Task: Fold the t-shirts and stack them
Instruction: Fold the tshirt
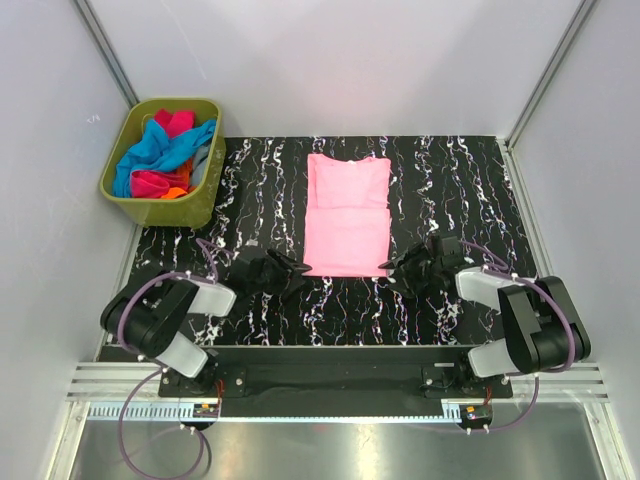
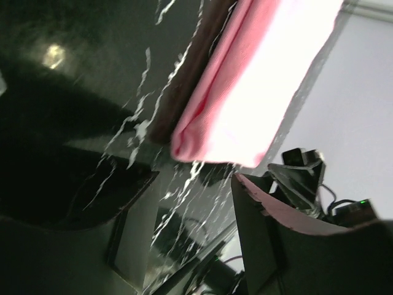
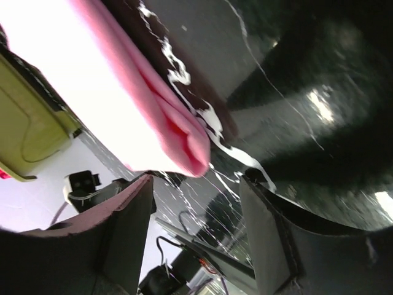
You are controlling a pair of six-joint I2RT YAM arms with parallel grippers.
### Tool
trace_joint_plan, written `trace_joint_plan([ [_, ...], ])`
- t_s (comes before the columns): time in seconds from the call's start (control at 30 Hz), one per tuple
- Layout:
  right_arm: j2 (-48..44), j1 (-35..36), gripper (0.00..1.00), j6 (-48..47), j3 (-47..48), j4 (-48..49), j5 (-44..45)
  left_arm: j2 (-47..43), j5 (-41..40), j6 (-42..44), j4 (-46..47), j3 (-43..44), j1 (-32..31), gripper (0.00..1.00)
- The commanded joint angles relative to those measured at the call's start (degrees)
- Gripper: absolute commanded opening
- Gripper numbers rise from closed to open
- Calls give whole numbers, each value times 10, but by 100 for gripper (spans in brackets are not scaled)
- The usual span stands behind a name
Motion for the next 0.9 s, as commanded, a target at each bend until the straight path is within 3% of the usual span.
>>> trace_joint_plan([
  [0.0,24,5,66,10,-14,31,59,41,-39,-51,88,-9,-7,56],
  [0.53,69,5,56,31,-20,60,71,91,-61,-103,91,-10,-6,46],
  [0.63,80,6,51,27,-13,61,72,99,-56,-99,101,-11,-6,39],
  [0.67,83,5,47,18,-11,61,73,108,-49,-96,121,-13,-4,27],
  [0.73,96,5,25,-1,4,65,70,125,-34,-90,152,-14,8,14],
  [0.77,100,5,14,-33,12,65,67,133,-15,-81,187,-15,15,0],
  [0.83,103,4,0,-51,26,64,46,148,-4,-80,222,-21,26,0],
  [0.87,99,5,0,-61,26,64,39,147,3,-85,252,-31,27,0],
])
